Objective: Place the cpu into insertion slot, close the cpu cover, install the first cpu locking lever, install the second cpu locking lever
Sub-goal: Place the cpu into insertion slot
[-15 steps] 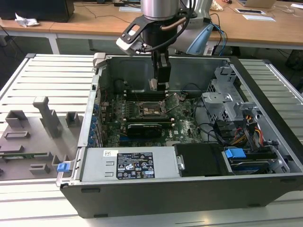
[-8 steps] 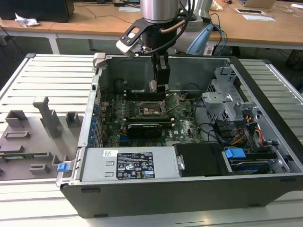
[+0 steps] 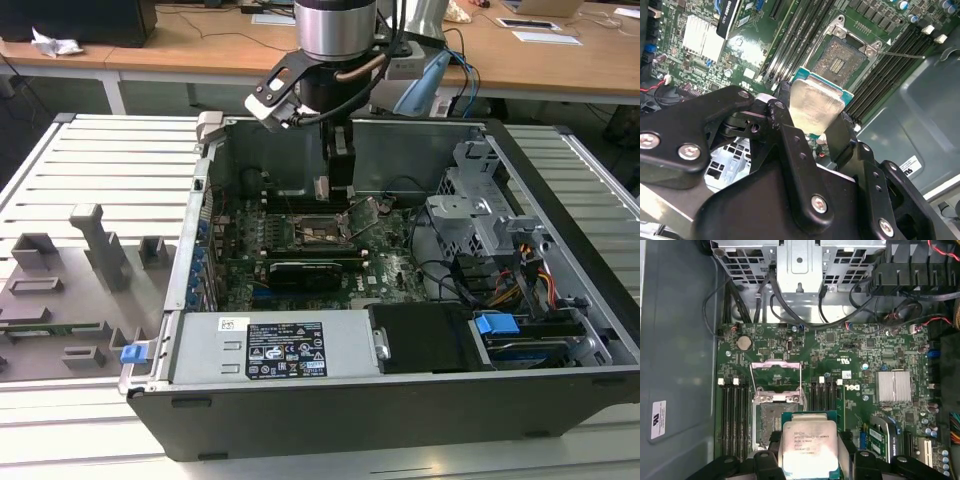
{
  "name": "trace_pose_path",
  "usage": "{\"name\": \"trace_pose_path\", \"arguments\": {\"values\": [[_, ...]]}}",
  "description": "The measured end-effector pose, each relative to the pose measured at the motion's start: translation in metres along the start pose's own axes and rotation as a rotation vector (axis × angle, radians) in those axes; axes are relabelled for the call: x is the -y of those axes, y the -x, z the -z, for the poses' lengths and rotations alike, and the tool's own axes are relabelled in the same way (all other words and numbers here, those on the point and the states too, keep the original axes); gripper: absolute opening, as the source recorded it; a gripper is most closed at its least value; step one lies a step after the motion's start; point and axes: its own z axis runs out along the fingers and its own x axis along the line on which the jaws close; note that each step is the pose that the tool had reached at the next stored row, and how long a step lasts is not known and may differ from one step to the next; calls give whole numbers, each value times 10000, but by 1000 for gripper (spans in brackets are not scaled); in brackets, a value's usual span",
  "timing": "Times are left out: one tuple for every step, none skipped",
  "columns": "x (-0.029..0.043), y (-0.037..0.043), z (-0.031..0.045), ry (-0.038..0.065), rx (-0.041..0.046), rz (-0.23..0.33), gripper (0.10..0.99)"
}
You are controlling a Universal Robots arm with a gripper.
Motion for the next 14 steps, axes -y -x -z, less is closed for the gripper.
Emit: {"name": "trace_pose_path", "arguments": {"values": [[1,0,-12,1,-1,1,529],[3,-2,-30,1,-1,0,529],[5,-4,-45,1,0,0,529],[6,-5,-58,2,0,0,529],[8,-7,-75,2,0,-1,529],[9,-8,-89,3,1,0,529],[11,-9,-101,10,2,0,529],[13,-12,-115,16,4,-2,529],[14,-16,-129,18,4,0,529],[16,-21,-148,20,6,0,529],[18,-27,-169,21,6,3,529],[19,-32,-180,21,8,10,529],[20,-36,-194,23,6,21,529],[22,-39,-207,22,4,38,529]]}}
